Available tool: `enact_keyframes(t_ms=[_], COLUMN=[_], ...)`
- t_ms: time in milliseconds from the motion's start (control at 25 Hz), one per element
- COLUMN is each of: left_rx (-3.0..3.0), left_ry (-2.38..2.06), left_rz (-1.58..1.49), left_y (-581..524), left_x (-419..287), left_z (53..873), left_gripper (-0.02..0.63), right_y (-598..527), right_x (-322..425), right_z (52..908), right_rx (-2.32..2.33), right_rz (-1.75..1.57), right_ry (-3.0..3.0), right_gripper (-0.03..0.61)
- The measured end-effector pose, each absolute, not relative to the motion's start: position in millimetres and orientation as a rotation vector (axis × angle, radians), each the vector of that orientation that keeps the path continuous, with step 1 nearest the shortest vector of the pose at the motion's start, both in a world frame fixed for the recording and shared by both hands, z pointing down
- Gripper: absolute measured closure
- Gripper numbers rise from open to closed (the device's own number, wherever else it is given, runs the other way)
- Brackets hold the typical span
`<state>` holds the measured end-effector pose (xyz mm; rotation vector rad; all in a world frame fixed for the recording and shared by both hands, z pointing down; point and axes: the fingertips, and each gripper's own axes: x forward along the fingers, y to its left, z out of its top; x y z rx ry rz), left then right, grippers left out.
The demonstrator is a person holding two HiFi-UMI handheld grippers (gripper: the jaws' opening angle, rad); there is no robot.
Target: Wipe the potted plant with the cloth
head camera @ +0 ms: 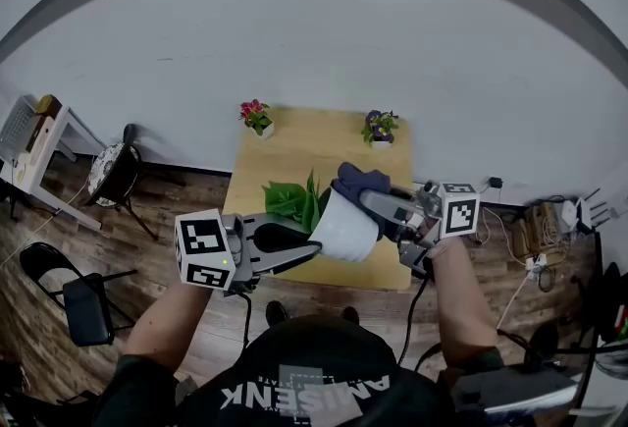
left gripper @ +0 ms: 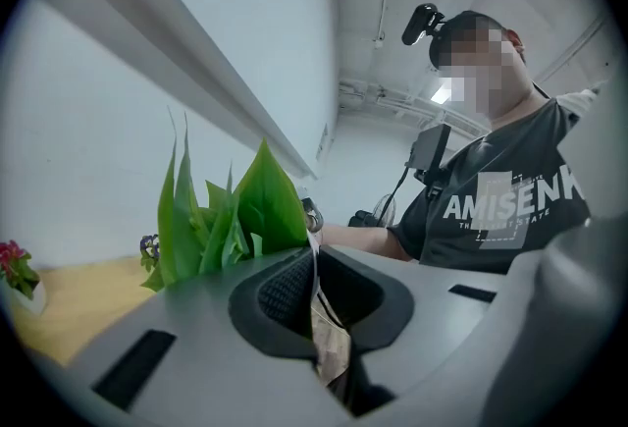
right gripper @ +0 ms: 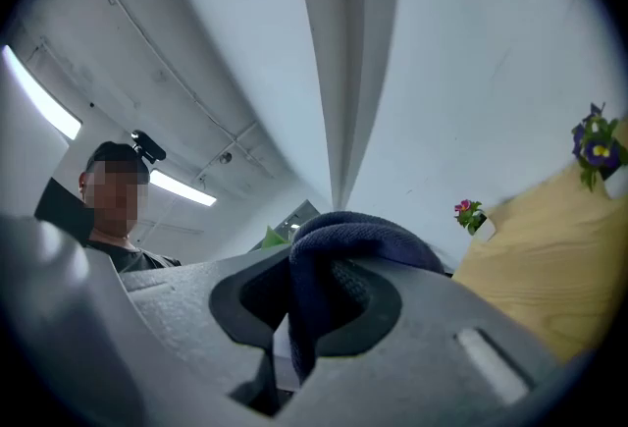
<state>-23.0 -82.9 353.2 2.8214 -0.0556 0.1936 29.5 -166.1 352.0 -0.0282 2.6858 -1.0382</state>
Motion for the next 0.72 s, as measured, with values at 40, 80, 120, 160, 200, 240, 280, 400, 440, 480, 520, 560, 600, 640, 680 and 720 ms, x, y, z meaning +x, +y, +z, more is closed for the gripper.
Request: enact_keyframes(t_ms=[40, 80, 120, 160, 200, 240, 280, 400, 440, 480, 520, 560, 600, 640, 680, 720], left_rx=[2.808, 2.793, 2.778, 2.763, 2.749, 2.735, 2.723, 2.674, 2.654, 2.639, 2.629, 2.622, 2.613, 2.599, 2.581, 2.56], left_ry=[-0.066, -0.075, -0.084, -0.093, -0.101, -0.109, -0.116, -0.131, -0.136, -0.141, -0.148, -0.155, -0.163, -0.171, -0.18, -0.19], left_rz=[0.2, 0.204, 0.205, 0.202, 0.198, 0.197, 0.202, 0.203, 0.189, 0.177, 0.171, 0.168, 0.167, 0.166, 0.164, 0.16], left_y=[-85, -87, -88, -89, -90, -92, -94, -101, -103, -106, -108, -110, -112, -115, -117, -120], left_x=[-22, -21, -20, -20, -19, -19, -19, -17, -16, -16, -15, -14, -13, -11, -10, -9], left_z=[354, 356, 357, 359, 361, 363, 365, 366, 366, 366, 367, 367, 368, 370, 371, 373], left_gripper=[0.595, 0.595, 0.595, 0.595, 0.595, 0.595, 0.595, 0.595, 0.595, 0.595, 0.595, 0.595, 0.595, 0.595, 0.595, 0.595], right_y=[-166, -166, -165, -163, -161, -159, -158, -157, -157, -156, -156, -156, -156, -155, -154, -152], right_x=[30, 30, 30, 30, 30, 30, 29, 28, 28, 29, 29, 29, 29, 28, 28, 28], right_z=[352, 353, 353, 353, 352, 352, 351, 352, 351, 351, 351, 351, 352, 353, 353, 353], right_rx=[-0.06, -0.096, -0.131, -0.163, -0.191, -0.218, -0.246, -0.34, -0.375, -0.413, -0.454, -0.498, -0.541, -0.578, -0.61, -0.636], right_rz=[-1.018, -0.992, -0.961, -0.925, -0.888, -0.852, -0.818, -0.726, -0.698, -0.666, -0.63, -0.587, -0.54, -0.493, -0.45, -0.413], right_ry=[2.71, 2.737, 2.763, 2.787, 2.808, 2.83, 2.855, 2.926, 2.942, 2.958, 2.976, 2.999, 3.024, 3.048, 3.068, 3.084], right_gripper=[0.534, 0.535, 0.535, 0.535, 0.535, 0.535, 0.535, 0.535, 0.535, 0.534, 0.535, 0.535, 0.535, 0.535, 0.535, 0.535])
